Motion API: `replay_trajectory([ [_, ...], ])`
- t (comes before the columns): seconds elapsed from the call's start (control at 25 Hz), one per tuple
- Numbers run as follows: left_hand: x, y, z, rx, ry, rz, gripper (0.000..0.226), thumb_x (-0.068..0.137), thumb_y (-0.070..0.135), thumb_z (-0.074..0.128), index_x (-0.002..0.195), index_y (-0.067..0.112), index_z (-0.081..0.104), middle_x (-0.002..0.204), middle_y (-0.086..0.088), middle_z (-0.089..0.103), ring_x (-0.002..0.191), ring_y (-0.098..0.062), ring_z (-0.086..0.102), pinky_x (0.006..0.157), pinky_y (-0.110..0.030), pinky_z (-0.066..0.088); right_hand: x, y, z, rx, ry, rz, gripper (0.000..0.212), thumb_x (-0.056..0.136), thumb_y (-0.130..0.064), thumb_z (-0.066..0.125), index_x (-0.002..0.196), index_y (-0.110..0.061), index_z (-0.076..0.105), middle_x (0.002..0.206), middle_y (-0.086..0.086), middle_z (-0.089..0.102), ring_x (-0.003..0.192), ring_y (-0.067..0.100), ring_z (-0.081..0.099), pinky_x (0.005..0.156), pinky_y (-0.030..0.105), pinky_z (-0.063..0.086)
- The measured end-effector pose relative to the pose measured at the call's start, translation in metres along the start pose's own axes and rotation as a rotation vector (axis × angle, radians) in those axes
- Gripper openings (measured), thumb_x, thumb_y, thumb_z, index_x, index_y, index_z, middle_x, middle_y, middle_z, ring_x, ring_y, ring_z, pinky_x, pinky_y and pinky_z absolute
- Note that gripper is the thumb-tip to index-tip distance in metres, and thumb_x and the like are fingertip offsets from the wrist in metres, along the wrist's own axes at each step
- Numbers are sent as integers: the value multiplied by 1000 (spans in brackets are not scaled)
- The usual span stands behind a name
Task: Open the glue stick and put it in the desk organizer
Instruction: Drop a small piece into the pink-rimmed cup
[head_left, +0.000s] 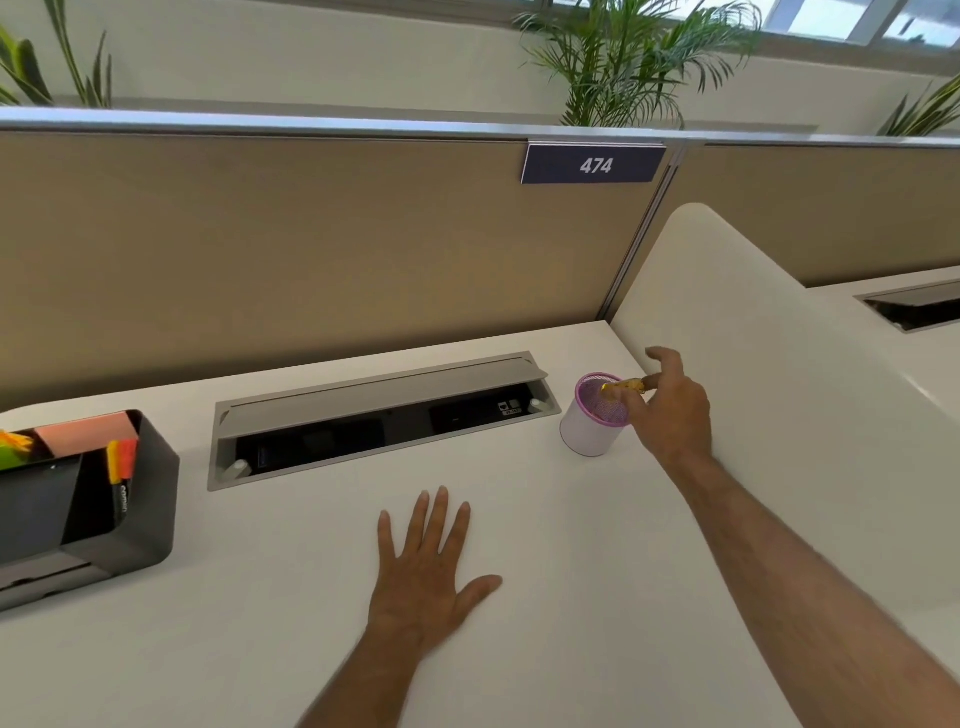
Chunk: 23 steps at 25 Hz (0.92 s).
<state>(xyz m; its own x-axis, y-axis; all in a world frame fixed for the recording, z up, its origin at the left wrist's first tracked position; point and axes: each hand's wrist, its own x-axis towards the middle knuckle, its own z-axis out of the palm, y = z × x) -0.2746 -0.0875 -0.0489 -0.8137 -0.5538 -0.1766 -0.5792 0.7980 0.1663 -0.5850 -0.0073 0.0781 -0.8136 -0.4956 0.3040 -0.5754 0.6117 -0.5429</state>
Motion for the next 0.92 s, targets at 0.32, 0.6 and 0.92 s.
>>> replay_trajectory([
  [0.32,0,0,-3,-37,0,5,89,80,84,2,149,32,-17,160,-1,-24,144,-26,-28,112,-64,-15,1,-8,-8,-59,47,-25,71,85,-32,76,142,-18,37,86,2,70,76,31,60,71,40,51],
  [0.6,0,1,-4,-17,-15,-3,88,80,84,0,148,32,-21,159,-1,-28,143,-25,-31,112,-63,-16,1,-7,-5,-87,38,-35,44,83,-25,76,122,-17,59,95,3,75,79,34,63,74,40,52],
  [0.92,0,1,-3,-29,-19,-5,88,79,84,-1,146,33,-25,158,0,-30,141,-19,-35,112,-63,-18,-3,0,-6,-72,89,-61,30,82,-27,78,108,-13,69,92,7,78,79,35,67,72,39,53],
])
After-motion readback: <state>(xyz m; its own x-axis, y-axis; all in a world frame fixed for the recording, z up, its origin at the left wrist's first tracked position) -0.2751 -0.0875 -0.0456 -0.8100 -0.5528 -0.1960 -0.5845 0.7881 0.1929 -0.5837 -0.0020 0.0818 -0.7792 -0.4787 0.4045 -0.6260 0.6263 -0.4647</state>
